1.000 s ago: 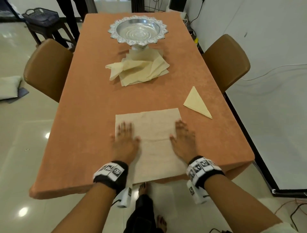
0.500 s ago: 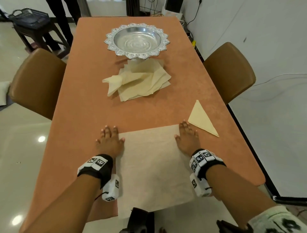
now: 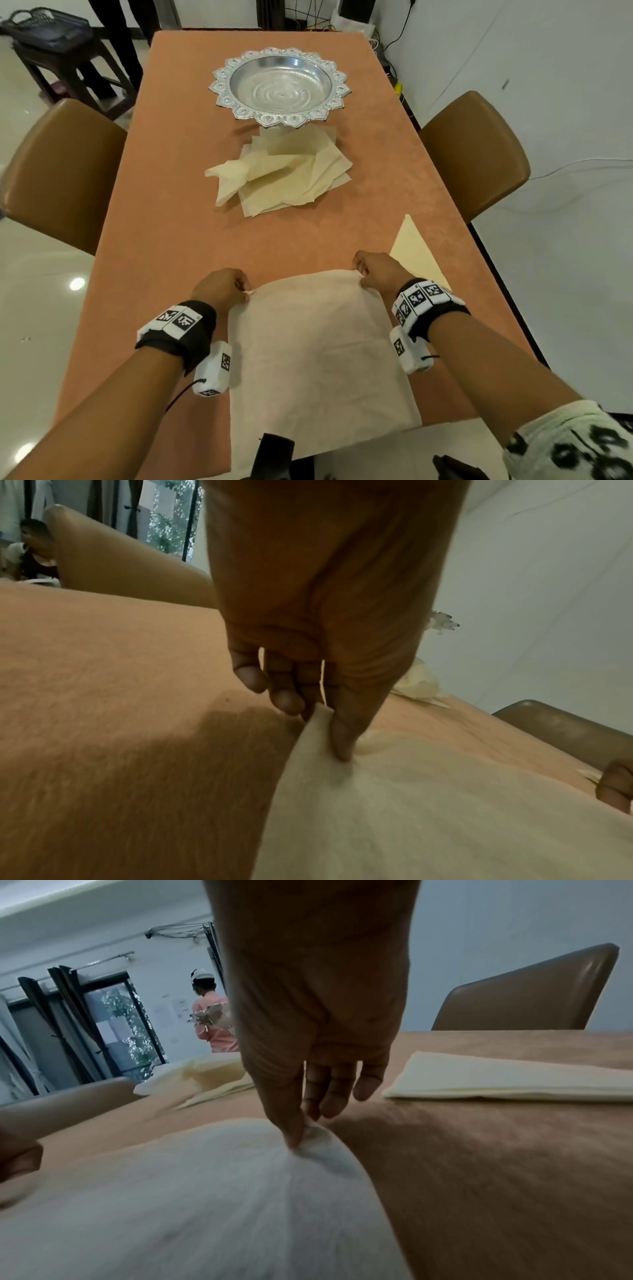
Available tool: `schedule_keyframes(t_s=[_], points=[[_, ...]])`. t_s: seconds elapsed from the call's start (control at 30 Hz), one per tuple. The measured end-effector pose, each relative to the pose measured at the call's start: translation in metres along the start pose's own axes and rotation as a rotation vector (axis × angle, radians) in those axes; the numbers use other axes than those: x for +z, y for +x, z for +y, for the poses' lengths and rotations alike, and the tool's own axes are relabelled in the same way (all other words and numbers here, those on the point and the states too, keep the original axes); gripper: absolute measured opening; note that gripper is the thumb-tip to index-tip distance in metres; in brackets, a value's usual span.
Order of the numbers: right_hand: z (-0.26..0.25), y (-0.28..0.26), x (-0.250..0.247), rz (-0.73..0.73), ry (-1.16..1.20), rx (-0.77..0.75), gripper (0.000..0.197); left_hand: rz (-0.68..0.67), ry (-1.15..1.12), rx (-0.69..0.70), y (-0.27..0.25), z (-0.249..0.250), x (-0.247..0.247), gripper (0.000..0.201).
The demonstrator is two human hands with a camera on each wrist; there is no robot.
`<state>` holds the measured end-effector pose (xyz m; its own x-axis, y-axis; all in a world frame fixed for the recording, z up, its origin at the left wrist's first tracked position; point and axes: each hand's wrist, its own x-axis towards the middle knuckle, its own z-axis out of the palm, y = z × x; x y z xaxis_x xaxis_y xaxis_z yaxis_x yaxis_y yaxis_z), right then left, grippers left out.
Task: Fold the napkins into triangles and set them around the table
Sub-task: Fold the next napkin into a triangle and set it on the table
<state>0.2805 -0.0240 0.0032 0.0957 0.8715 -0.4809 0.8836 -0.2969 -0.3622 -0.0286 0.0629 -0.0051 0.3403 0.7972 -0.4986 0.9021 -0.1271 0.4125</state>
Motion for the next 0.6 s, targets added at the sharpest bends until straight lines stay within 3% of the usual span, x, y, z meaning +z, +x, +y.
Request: schedule_keyframes(t_s=[0.17,0.3,0.37,0.5,0.6], points=[[0.0,0.015,-0.014,-0.09,0.16,0.073,0.034,-0.029,-0.046,0.046,0.005,0.003,-0.017,0.023],[-0.002,0.02,-0.024,-0.149,0.356,0.069,0.013,-0.034,-0.132,0.106,0.009,0.003,-0.025,0.023],[-0.005,0.023,-0.028,-0.166,0.402,0.071,0.02,-0.043,-0.18,0.131,0.011,0.002,-0.026,0.025],[-0.005,0.031,-0.028,-0.148,0.345,0.088,0.03,-0.068,-0.213,0.151,0.018,-0.004,-0.029,0.029],[0.0,0.033,-0.031,-0.202,0.229,0.077,0.026,-0.072,-0.195,0.132,0.02,-0.007,-0.031,0.016]])
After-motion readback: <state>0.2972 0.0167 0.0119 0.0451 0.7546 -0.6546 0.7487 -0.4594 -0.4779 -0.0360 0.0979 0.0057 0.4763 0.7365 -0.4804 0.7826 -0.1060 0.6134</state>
